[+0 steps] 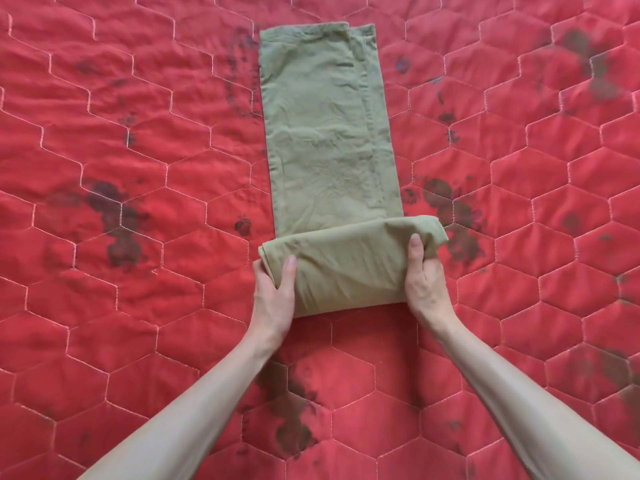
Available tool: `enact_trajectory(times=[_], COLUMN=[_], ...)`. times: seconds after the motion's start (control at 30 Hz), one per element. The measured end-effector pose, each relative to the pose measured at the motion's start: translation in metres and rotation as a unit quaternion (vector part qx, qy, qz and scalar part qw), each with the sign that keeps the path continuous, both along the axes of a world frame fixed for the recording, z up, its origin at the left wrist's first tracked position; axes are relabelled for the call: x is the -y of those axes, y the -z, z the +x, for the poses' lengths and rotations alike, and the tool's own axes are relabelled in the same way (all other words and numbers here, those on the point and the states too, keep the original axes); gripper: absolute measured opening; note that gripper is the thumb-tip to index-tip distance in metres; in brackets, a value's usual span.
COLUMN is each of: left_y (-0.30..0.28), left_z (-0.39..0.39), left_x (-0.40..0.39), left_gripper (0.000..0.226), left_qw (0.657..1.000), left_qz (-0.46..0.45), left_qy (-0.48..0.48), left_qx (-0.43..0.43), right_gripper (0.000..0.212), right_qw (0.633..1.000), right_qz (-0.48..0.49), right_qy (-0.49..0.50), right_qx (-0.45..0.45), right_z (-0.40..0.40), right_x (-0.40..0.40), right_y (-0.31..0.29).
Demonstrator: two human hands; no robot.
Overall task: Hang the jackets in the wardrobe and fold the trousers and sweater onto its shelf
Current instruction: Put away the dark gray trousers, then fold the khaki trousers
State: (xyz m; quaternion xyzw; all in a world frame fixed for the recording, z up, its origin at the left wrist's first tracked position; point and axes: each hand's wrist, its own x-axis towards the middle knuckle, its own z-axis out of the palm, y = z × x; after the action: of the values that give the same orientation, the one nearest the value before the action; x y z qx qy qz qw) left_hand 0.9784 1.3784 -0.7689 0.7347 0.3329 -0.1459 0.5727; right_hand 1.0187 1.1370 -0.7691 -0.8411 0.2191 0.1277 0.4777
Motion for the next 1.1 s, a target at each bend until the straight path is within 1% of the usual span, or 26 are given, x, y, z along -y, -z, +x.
enact_trajectory(times=[0.03, 0.1, 0.17, 0.23, 0.27, 0.33, 0.37, 0.4, 0.43, 0.5, 0.53, 0.6, 0.63, 0.67, 0.73, 0.77, 0.83, 0.93, 0.97, 1.03, 1.07, 1.1], left_y=[0.002, 0.006, 0.009, 0.011, 0.011, 0.012, 0.012, 0.013, 0.013, 0.014, 0.015, 0.015, 0.015, 0.016, 0.017, 0.017, 0.014, 0.01, 0.01, 0.008, 0.006, 0.005], left_z=[0.002, 0.008, 0.015, 0.02, 0.022, 0.022, 0.021, 0.02, 0.019, 0.016, 0.013, 0.011, 0.011, 0.012, 0.017, 0.02, 0.024, 0.024, 0.023, 0.018, 0.015, 0.011], left_x=[-0.001, -0.003, -0.003, 0.0, 0.002, 0.006, 0.006, 0.006, 0.005, 0.004, 0.002, -0.001, -0.002, -0.003, -0.003, -0.002, -0.003, -0.008, -0.011, -0.016, -0.021, -0.028], left_gripper=[0.029, 0.033, 0.038, 0.037, 0.036, 0.034, 0.032, 0.029, 0.027, 0.024, 0.023, 0.024, 0.025, 0.026, 0.031, 0.036, 0.042, 0.046, 0.047, 0.052, 0.054, 0.055], left_qw=[1.0, 0.998, 0.992, 0.979, 0.97, 0.96, 0.959, 0.96, 0.963, 0.969, 0.971, 0.972, 0.97, 0.967, 0.957, 0.953, 0.941, 0.923, 0.922, 0.915, 0.903, 0.883], left_qz=[0.018, 0.06, 0.116, 0.183, 0.216, 0.253, 0.258, 0.256, 0.25, 0.231, 0.221, 0.214, 0.221, 0.233, 0.259, 0.271, 0.298, 0.327, 0.33, 0.346, 0.368, 0.391], left_qy=[0.006, 0.026, 0.056, 0.09, 0.105, 0.117, 0.115, 0.109, 0.103, 0.091, 0.086, 0.085, 0.091, 0.101, 0.125, 0.136, 0.16, 0.199, 0.202, 0.205, 0.218, 0.247], left_qx=[-0.004, -0.004, -0.005, -0.025, -0.033, -0.031, -0.025, -0.016, -0.007, 0.012, 0.021, 0.037, 0.04, 0.037, 0.018, 0.004, -0.019, -0.029, -0.023, 0.007, 0.038, 0.077], right_gripper=[0.106, 0.084, 0.074, 0.068, 0.069, 0.074, 0.071, 0.061, 0.046, 0.021, 0.018, 0.029, 0.032, 0.031, 0.022, 0.019, 0.016, 0.017, 0.02, 0.03, 0.036, 0.043], right_qw=[1.0, 0.997, 0.99, 0.986, 0.984, 0.983, 0.983, 0.982, 0.982, 0.987, 0.99, 0.992, 0.993, 0.996, 0.995, 0.992, 0.991, 0.988, 0.985, 0.974, 0.963, 0.947], right_qz=[-0.022, -0.072, -0.133, -0.168, -0.175, -0.168, -0.155, -0.143, -0.131, -0.1, -0.07, -0.01, 0.003, -0.008, -0.085, -0.112, -0.118, -0.141, -0.158, -0.2, -0.225, -0.251], right_qy=[-0.014, -0.028, -0.027, -0.02, -0.016, -0.007, -0.004, 0.0, 0.011, 0.062, 0.089, 0.117, 0.111, 0.092, 0.05, 0.046, 0.054, 0.041, 0.03, -0.019, -0.062, -0.114], right_qx=[-0.01, -0.031, -0.037, 0.003, 0.029, 0.078, 0.103, 0.123, 0.133, 0.111, 0.089, 0.046, 0.027, 0.013, 0.011, 0.021, 0.046, 0.05, 0.056, 0.106, 0.138, 0.164], right_z=[0.006, 0.017, 0.024, 0.024, 0.022, 0.02, 0.021, 0.024, 0.028, 0.036, 0.037, 0.035, 0.034, 0.033, 0.033, 0.034, 0.037, 0.034, 0.03, 0.02, 0.014, 0.005], right_x=[-0.001, -0.002, -0.006, -0.011, -0.013, -0.014, -0.012, -0.01, -0.008, -0.002, 0.0, 0.004, 0.004, 0.004, 0.003, 0.003, 0.002, 0.003, 0.003, 0.005, 0.007, 0.011], right_y=[0.003, 0.01, 0.015, 0.016, 0.015, 0.013, 0.012, 0.012, 0.011, 0.011, 0.011, 0.013, 0.014, 0.014, 0.016, 0.015, 0.012, 0.011, 0.011, 0.01, 0.01, 0.011])
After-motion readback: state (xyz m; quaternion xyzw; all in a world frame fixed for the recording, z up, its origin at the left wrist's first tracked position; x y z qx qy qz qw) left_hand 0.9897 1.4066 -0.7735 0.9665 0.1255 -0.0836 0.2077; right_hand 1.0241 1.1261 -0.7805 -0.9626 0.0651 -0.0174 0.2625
